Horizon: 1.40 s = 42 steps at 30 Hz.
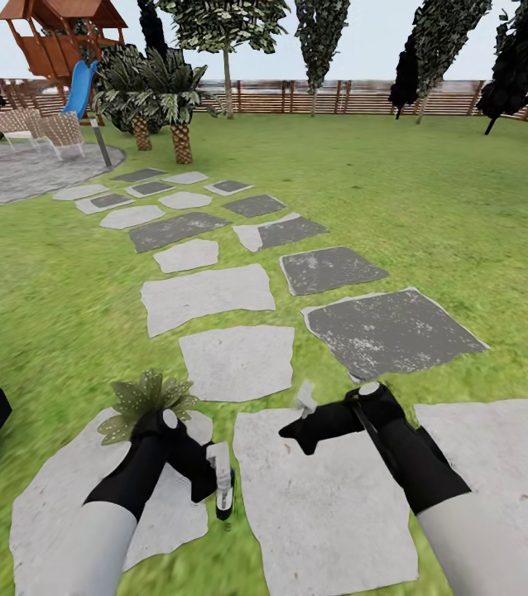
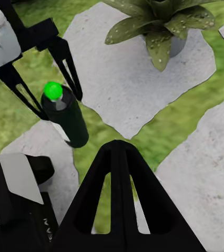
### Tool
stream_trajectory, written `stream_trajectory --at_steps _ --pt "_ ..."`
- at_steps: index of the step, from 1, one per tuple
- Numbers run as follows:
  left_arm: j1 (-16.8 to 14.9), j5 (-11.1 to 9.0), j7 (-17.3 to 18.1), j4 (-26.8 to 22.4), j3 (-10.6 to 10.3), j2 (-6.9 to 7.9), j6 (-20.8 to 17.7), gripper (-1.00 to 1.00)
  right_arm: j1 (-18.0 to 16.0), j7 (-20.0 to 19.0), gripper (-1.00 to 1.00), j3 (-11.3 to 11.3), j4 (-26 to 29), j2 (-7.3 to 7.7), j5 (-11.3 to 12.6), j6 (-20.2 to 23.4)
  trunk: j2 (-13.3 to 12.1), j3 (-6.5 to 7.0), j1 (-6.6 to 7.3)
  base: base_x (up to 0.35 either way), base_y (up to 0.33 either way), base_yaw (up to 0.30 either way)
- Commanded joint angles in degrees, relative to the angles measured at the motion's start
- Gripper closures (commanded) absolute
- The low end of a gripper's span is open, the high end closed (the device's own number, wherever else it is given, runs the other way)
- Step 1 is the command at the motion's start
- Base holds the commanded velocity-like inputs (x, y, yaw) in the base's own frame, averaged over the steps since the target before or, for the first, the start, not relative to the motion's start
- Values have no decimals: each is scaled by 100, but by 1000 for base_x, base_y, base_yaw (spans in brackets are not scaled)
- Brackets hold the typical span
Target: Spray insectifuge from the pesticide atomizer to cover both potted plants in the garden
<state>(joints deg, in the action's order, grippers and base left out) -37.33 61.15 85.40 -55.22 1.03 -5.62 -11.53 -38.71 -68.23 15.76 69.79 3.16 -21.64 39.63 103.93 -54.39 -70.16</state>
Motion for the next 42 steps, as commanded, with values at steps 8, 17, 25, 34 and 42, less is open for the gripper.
stream_trajectory --at_steps 8,17,25,34,42 --pt "-75 649 29 -7 3 -269 -282 100 -5 -32 100 275 17 -186 -56 56 2 -5 1 0 0 0" --pt "-151 1029 35 -7 -631 -438 -608 100 -5 -32 100 287 17 -246 -59 63 2 -5 1 0 0 0" --pt "-151 1008 70 -250 -803 -438 -639 100 -5 -32 100 287 17 -244 -59 62 2 -5 1 0 0 0" --pt "-151 1005 143 -336 -806 -438 -811 100 -5 -31 100 287 17 -246 -59 63 2 -5 1 0 0 0" --pt "-151 1004 143 -340 -842 -438 -822 100 -5 -31 100 287 17 -246 -59 63 2 -5 1 0 0 0"
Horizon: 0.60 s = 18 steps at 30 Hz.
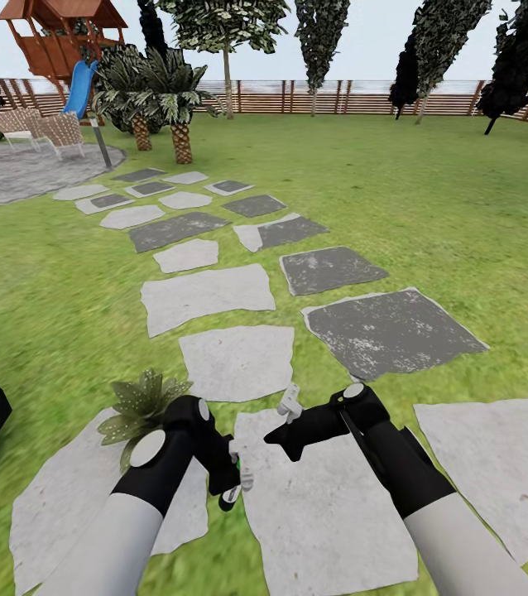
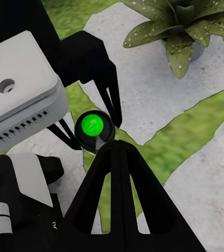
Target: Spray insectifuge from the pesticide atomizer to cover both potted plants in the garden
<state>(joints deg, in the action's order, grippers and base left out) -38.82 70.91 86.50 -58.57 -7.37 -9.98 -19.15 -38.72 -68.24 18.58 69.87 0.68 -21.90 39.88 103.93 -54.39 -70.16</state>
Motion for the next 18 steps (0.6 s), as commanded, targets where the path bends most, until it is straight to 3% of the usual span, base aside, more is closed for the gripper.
stream_trajectory --at_steps 1,18 --pt "-3 29 33 -5 -17 -2 -61 100 -4 -31 100 7 9 2 -34 37 2 -5 1 0 0 0" --pt "-3 4 24 -162 -176 -2 -256 100 -4 -24 100 11 9 -119 -33 37 2 -5 1 0 0 0"
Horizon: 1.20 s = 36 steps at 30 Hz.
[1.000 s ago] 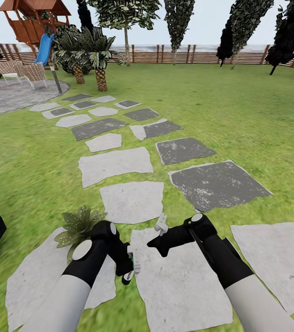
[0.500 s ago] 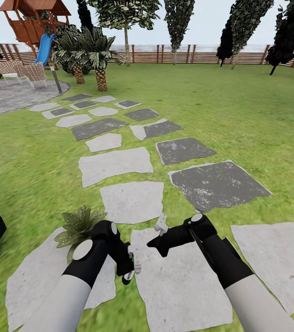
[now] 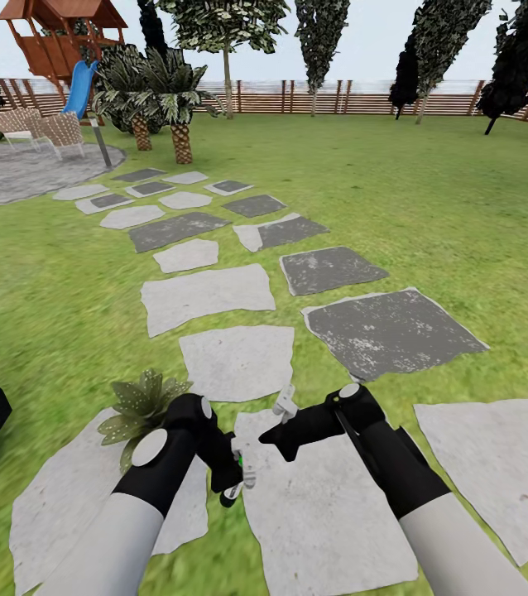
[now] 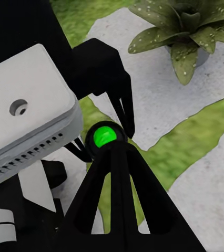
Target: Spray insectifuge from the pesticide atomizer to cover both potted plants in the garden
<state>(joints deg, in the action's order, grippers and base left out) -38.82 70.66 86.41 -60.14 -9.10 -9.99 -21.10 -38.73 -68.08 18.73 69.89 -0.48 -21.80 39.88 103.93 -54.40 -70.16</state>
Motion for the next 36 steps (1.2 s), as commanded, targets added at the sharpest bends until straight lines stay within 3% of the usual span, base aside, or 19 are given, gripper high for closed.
stream_trajectory --at_steps 1,6,8,15,36 --pt "-3 28 34 -9 -5 -1 -61 100 -2 -40 100 -4 7 -4 -43 38 2 -5 1 0 0 0" --pt "-3 -424 128 -241 -17 -1 -55 100 -3 -40 100 -1 7 -5 -43 38 2 -5 1 0 0 0" --pt "-4 -475 154 -255 -55 -1 -59 100 -3 -39 100 -1 7 -5 -43 38 2 -5 1 0 0 0" --pt "-3 -508 166 -261 -204 -1 -61 100 -3 -39 100 -1 7 0 -43 37 2 -5 1 0 0 0" --pt "-91 -509 172 -391 -223 -1 -111 100 -3 -39 100 -1 7 4 -43 38 2 -5 1 0 0 0"
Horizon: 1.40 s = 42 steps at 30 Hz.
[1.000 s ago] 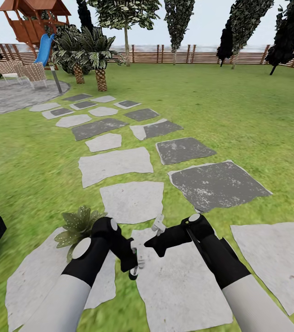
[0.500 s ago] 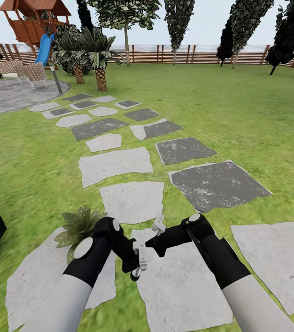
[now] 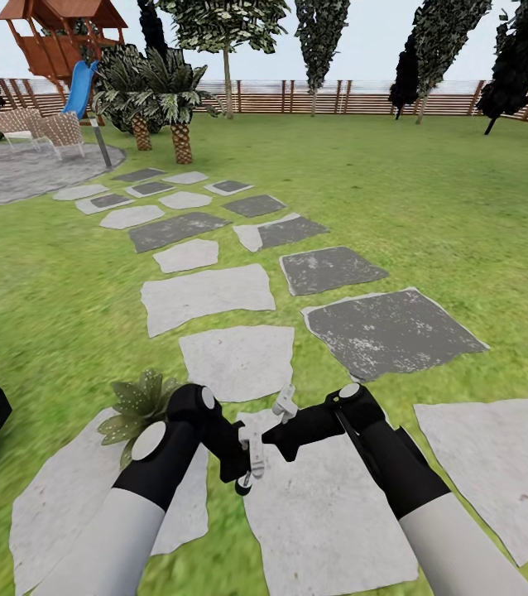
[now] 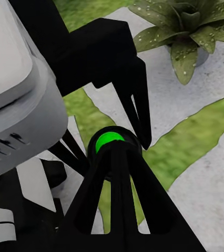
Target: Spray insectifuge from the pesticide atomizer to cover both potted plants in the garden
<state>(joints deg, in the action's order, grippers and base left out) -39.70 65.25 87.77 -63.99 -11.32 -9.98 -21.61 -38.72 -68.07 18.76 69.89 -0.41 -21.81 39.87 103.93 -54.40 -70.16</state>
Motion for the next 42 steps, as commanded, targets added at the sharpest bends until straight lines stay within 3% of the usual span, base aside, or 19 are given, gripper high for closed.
stream_trajectory --at_steps 1,5,32,35,38,42 --pt "-3 31 57 -42 -2 -1 -62 100 -3 -40 100 -4 7 -3 -43 38 2 -5 1 0 0 0" --pt "-3 31 223 -187 -2 -1 -63 100 -3 -42 100 -4 7 -3 -43 38 2 -5 1 0 0 0" --pt "-135 109 223 -162 -6 -1 -223 100 -4 -46 100 -4 7 9 -43 38 2 -5 1 0 0 0" --pt "-135 401 223 -149 -10 -1 -213 100 -4 -48 100 -4 7 25 -43 38 2 -5 1 0 0 0" --pt "-135 950 223 -36 -5 36 -178 100 -4 -49 100 -4 7 25 -43 37 2 -5 1 0 0 0" --pt "-135 1205 214 232 -2 179 -148 100 -4 -49 100 0 7 10 -43 37 2 -5 1 0 0 0"
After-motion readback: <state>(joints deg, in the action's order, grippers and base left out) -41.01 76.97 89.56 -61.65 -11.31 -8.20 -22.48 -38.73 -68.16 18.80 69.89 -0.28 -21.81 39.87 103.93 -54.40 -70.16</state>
